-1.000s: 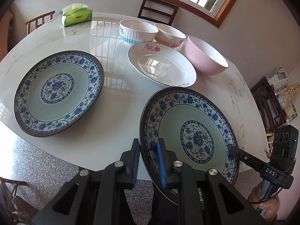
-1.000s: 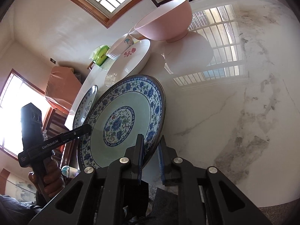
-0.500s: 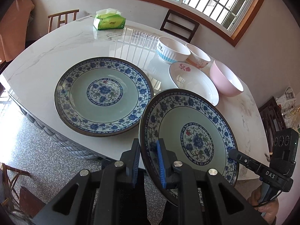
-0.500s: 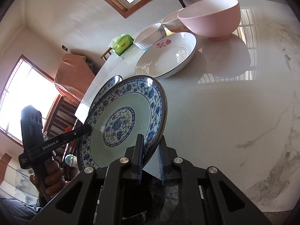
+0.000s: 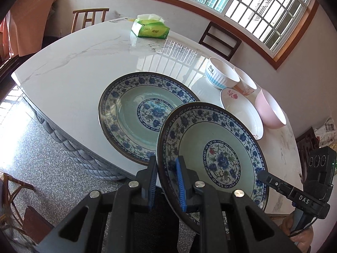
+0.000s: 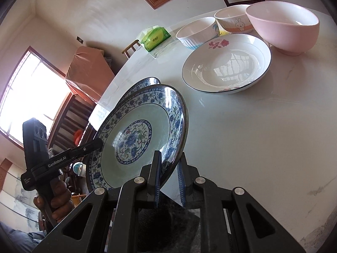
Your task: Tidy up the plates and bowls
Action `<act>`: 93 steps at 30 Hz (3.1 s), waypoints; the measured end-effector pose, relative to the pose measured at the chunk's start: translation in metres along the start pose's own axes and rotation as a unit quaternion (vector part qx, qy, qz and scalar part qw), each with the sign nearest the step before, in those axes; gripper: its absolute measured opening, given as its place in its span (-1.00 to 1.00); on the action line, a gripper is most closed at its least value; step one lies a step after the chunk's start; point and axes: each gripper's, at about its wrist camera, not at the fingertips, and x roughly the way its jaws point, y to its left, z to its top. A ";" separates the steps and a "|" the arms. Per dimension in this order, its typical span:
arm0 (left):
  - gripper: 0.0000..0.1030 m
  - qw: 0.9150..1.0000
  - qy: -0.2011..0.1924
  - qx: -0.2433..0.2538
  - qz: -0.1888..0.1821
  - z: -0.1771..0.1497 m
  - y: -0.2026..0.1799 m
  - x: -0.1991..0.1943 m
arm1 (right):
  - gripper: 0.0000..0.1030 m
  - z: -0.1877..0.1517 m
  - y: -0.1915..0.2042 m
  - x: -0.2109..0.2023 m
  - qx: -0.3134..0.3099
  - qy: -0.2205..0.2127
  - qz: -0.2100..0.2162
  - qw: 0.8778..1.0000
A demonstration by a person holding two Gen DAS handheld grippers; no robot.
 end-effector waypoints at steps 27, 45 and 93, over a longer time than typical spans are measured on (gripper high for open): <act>-0.65 0.999 -0.005 -0.042 0.027 0.040 0.058 0.020 | -0.68 0.026 0.040 0.058 -0.030 0.042 -0.016 0.999; -0.64 0.998 -0.007 -0.048 0.039 0.059 0.075 0.034 | -0.66 0.026 0.050 0.062 -0.035 0.049 -0.026 0.998; -0.58 0.996 -0.040 -0.011 0.081 0.067 0.071 0.034 | -0.18 0.025 0.096 0.082 -0.165 0.007 -0.150 0.975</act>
